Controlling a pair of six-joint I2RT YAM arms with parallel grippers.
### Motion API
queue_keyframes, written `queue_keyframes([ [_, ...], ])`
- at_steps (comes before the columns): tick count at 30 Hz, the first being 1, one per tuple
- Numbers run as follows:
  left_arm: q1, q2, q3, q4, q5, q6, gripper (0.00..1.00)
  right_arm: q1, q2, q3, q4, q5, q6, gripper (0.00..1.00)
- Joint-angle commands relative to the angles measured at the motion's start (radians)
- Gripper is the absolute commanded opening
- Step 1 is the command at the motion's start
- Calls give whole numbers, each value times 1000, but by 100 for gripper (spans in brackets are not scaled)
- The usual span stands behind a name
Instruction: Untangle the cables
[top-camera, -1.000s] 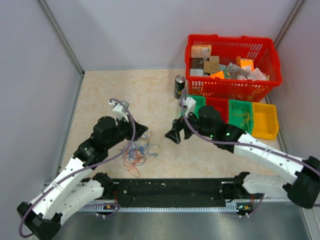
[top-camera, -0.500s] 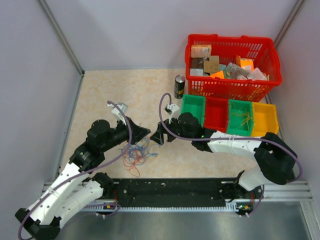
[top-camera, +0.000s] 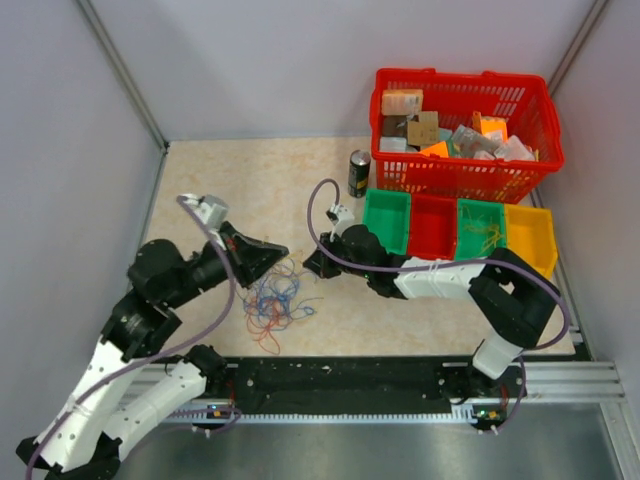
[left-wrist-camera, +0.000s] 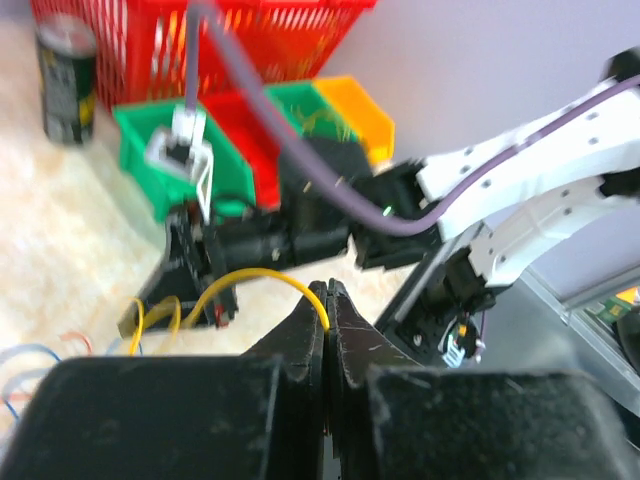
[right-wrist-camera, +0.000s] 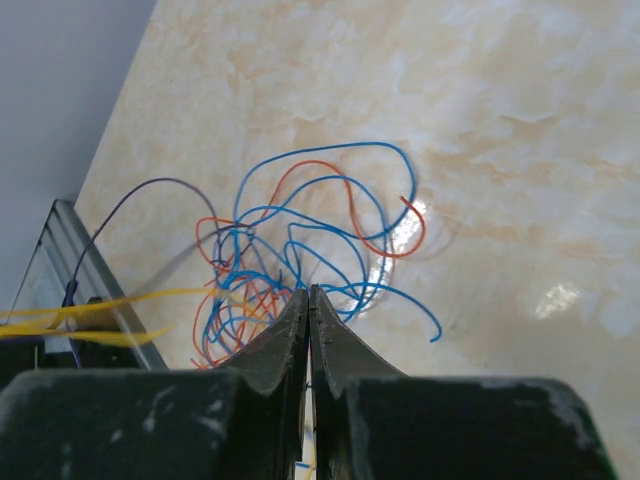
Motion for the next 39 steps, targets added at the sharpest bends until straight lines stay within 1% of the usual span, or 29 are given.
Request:
queue_keyframes([
  [1, 1, -64, 196, -31, -39, 137, 0, -9, 2, -14, -57, 138, 39, 0],
  [2, 1, -75, 222, -32, -60, 146, 0, -11, 0, -20, -60, 132, 22, 0],
  [4, 3, -82, 254, -42, -102, 146, 0, -15, -15, -37, -31, 70, -41, 0],
  [5, 3, -79, 277, -51, -118, 148, 0, -14, -29, -43, -42, 77, -56, 0],
  [7, 1, -84, 314, -49, -169, 126, 0, -15, -49, -50, -77, 97, -79, 0],
  [9, 3, -83, 335, -26, -214, 93, 0, -17, -76, -44, -106, 62, -131, 0],
  [10, 3, -72, 346, -20, -233, 73, 0, -17, -102, -44, -113, 30, -150, 2],
  [12, 1, -12, 391, -78, -286, 25, 0, -18, -165, -46, -132, -36, -183, 17],
  [14, 1, 61, 449, -199, -361, -35, 0, -18, -243, -35, -172, -75, -214, 39],
  [16, 1, 117, 495, -281, -460, -79, 0, -18, -320, -18, -208, -122, -248, 58],
  [17, 3, 138, 506, -296, -493, -96, 0, -20, -361, -18, -200, -168, -262, 64],
  [19, 3, 141, 483, -275, -488, -104, 0, -17, -437, -41, -148, -248, -254, 73],
  [20, 3, 137, 463, -261, -484, -112, 0, -15, -472, -60, -96, -292, -243, 76],
  [22, 1, 122, 426, -234, -479, -133, 0, -6, -506, -63, -25, -332, -214, 83],
  [24, 1, 112, 405, -221, -467, -144, 0, 18, -495, -22, -28, -363, -228, 84],
  [27, 1, 106, 389, -218, -447, -153, 0, 38, -434, 52, -74, -346, -249, 85],
  [30, 3, 100, 371, -218, -433, -162, 0, 48, -377, 107, -64, -355, -254, 85],
  [36, 1, 115, 352, -217, -379, -171, 0, 118, -302, 207, -70, -283, -322, 85],
  [39, 3, 138, 359, -227, -376, -176, 0, 144, -278, 236, -48, -289, -331, 84],
])
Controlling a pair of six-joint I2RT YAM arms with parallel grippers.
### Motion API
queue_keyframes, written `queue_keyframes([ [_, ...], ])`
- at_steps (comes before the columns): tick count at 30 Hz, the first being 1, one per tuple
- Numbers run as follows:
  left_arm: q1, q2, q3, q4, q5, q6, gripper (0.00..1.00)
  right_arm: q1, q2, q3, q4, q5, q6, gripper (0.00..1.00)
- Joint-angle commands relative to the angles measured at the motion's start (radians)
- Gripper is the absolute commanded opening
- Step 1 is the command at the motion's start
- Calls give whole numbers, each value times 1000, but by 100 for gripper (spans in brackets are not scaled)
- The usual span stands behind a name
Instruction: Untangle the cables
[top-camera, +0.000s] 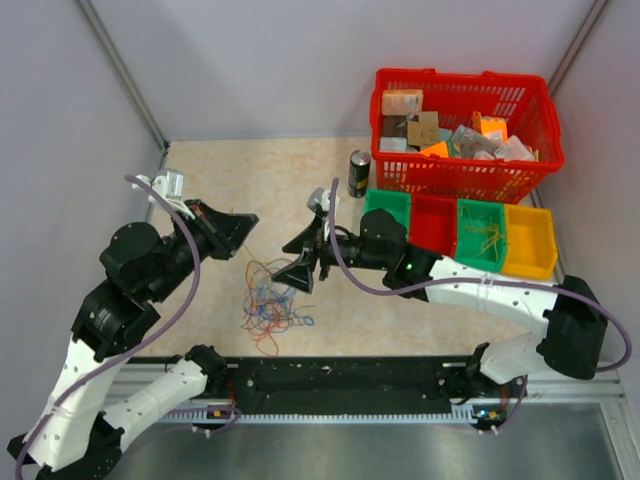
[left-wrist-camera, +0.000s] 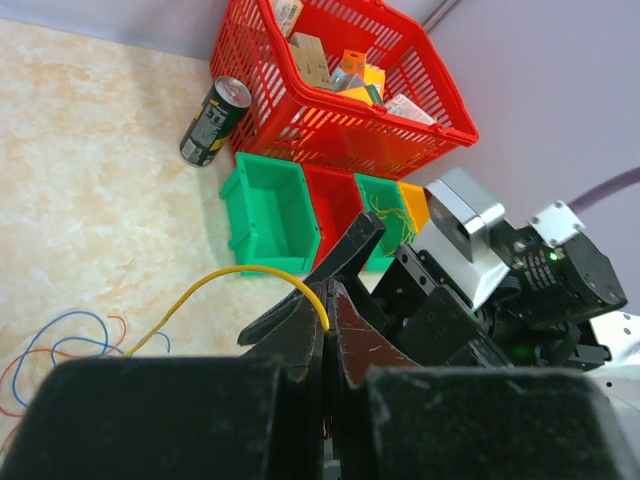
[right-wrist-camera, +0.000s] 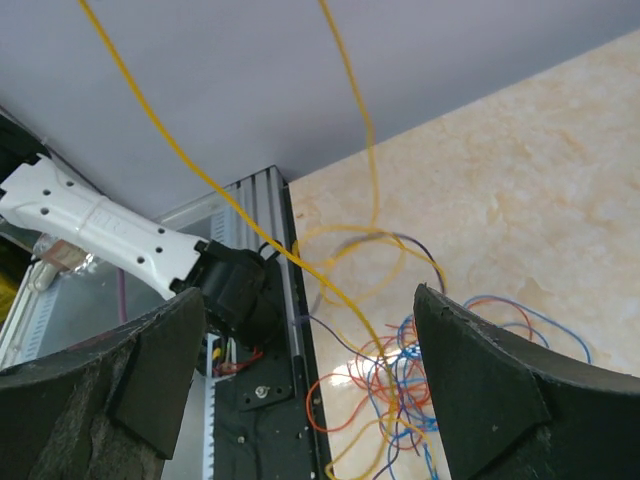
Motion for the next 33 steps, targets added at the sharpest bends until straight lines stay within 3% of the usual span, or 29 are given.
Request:
queue_keyframes([
  [1, 2, 39, 3, 31, 60, -19, 0, 46, 24, 89, 88, -17, -37, 84],
  [9, 4, 66, -5, 37, 83, -34, 0, 69, 119, 142, 154, -50, 32, 68],
  [10, 2, 68, -5, 37, 88, -33, 0, 71, 121, 148, 148, -42, 32, 61],
  [12, 4, 71, -3, 33, 85, -24, 0, 71, 113, 154, 114, -8, 38, 37],
  [14, 4, 71, -10, 27, 80, -5, 0, 69, 86, 145, 93, -5, 50, 7],
  [15, 4, 73, -16, 27, 79, 22, 0, 71, 55, 130, 81, 12, 55, 0],
  [16, 4, 73, -22, 25, 76, 38, 8, 69, 20, 101, 70, 42, 62, 0],
  [19, 2, 71, -59, 10, 57, 105, 47, 42, -113, 2, 39, 101, 104, 0],
  [23, 2, 36, -175, 22, 120, 177, 73, -7, -244, -96, -10, 59, 168, 0],
  [25, 4, -2, -249, 63, 195, 205, 92, -7, -310, -117, -63, 79, 164, 0],
  [30, 4, -73, -423, 120, 191, 176, 97, -9, -397, -102, -163, 108, 138, 0],
  [33, 4, -33, -538, 267, 300, 110, 95, -9, -422, -61, -218, 116, 118, 0],
])
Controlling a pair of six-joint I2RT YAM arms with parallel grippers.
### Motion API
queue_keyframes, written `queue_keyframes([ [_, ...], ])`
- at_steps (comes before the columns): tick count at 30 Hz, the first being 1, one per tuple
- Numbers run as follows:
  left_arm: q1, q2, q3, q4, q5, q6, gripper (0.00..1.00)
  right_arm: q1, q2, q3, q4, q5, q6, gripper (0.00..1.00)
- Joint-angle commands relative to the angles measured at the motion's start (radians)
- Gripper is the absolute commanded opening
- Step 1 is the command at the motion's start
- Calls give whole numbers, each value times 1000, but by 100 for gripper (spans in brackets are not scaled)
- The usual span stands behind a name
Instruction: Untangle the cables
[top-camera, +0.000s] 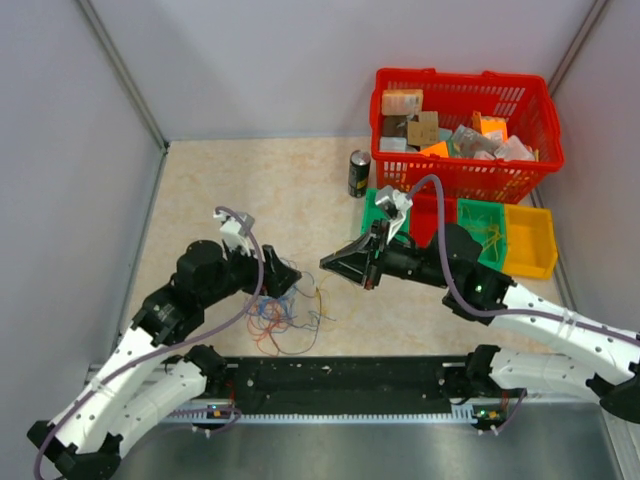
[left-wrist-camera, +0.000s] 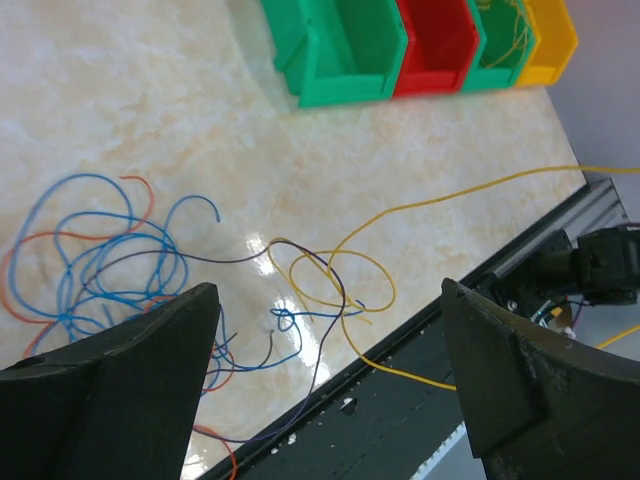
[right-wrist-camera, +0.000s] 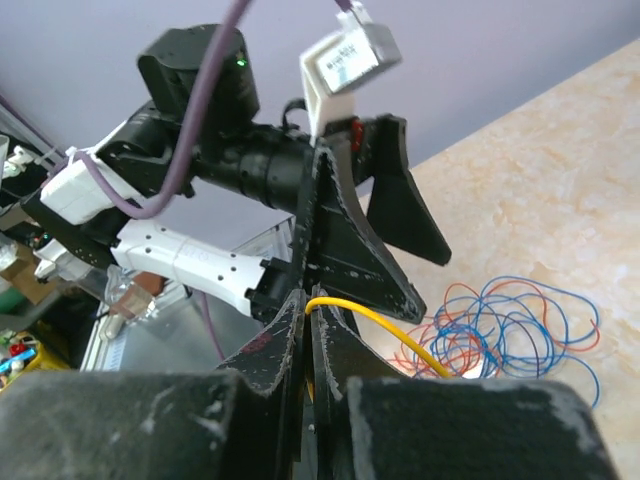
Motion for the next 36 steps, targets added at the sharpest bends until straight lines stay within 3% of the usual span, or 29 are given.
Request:
queue_keyframes([
  [1, 1, 51, -138, 296, 209, -75, 95, -6, -38, 61, -98, 27, -27, 0],
  [3, -4, 118, -213, 477, 307, -164, 95, -6, -48, 74, -98, 16, -22, 0],
  [6, -45, 250, -267, 688, 348, -245, 95, -4, -57, 80, -80, -5, -2, 0],
  [10, -169, 458, -177, 661, 277, -189, 94, -4, -69, 106, -100, 5, 2, 0],
  [14, -202, 617, -142, 524, 78, -181, 73, -4, -86, 178, -153, -2, -16, 0],
  [17, -180, 677, -126, 417, -127, -180, 51, -4, -115, 308, -334, 54, -95, 0],
  [21, -127, 671, -180, 403, -194, -175, 42, -4, -178, 539, -593, 235, -247, 0],
  [26, -70, 608, -244, 392, -214, -175, 38, -2, -247, 710, -676, 306, -344, 0],
  [36, -38, 343, -215, 231, -399, -121, 39, -2, -273, 497, -716, 699, -410, 0],
])
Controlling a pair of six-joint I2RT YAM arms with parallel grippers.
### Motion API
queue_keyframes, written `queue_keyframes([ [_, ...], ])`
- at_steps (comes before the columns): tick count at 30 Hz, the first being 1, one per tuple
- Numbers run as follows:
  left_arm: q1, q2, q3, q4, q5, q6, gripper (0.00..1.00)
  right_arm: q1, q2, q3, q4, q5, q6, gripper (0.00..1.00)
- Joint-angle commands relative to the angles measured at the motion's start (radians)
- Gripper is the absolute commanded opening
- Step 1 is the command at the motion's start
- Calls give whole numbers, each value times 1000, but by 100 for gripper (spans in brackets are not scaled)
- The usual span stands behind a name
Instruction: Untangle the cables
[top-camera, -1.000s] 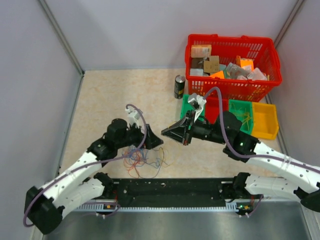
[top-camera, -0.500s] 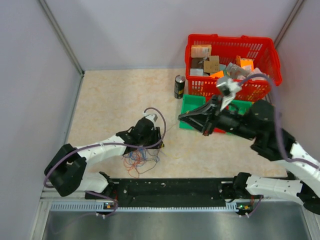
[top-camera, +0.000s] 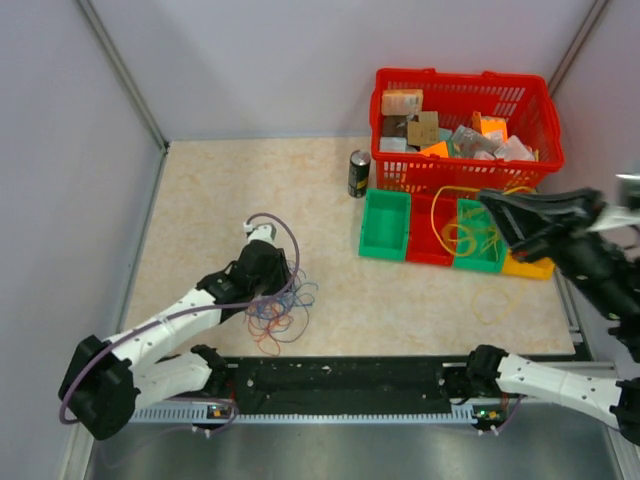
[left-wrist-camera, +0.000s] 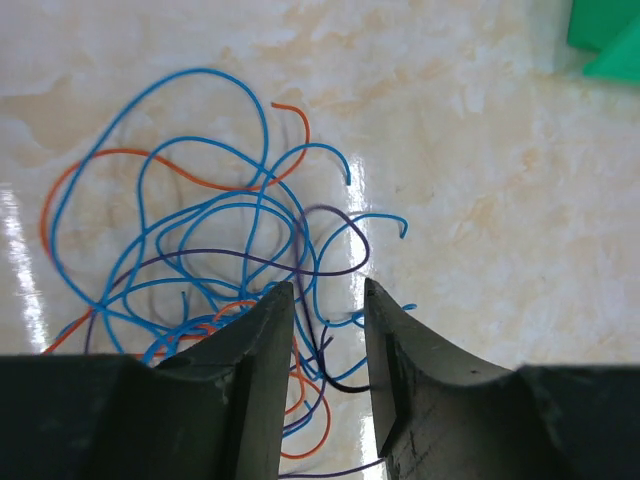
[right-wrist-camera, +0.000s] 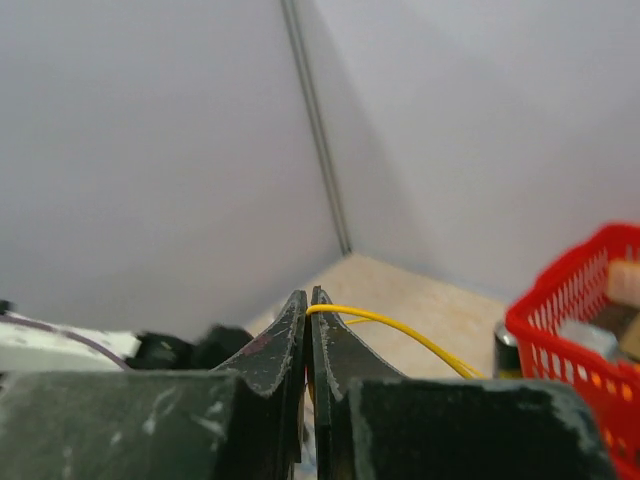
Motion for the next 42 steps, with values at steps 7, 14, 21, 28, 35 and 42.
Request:
queue_keyframes([
  [7, 19, -259, 78, -71, -56, 123, 55, -4, 58, -222, -162, 304, -9, 0],
  [14, 20, -353, 117, -11, 47, 159, 70, -4, 62, -335, -185, 117, 60, 0],
  [21, 20, -327, 140, -22, 115, 163, 67, -6, 111, -527, -248, 360, 273, 0],
  [28, 20, -293, 107, 38, 204, 137, 68, -16, 265, -520, -371, 441, 318, 0],
  [35, 20, -296, 89, 50, 207, 119, 68, -35, 344, -547, -166, 288, 223, 0],
  [42, 20, -319, 72, -41, 103, 36, 71, -114, 630, -509, -42, 201, 230, 13],
])
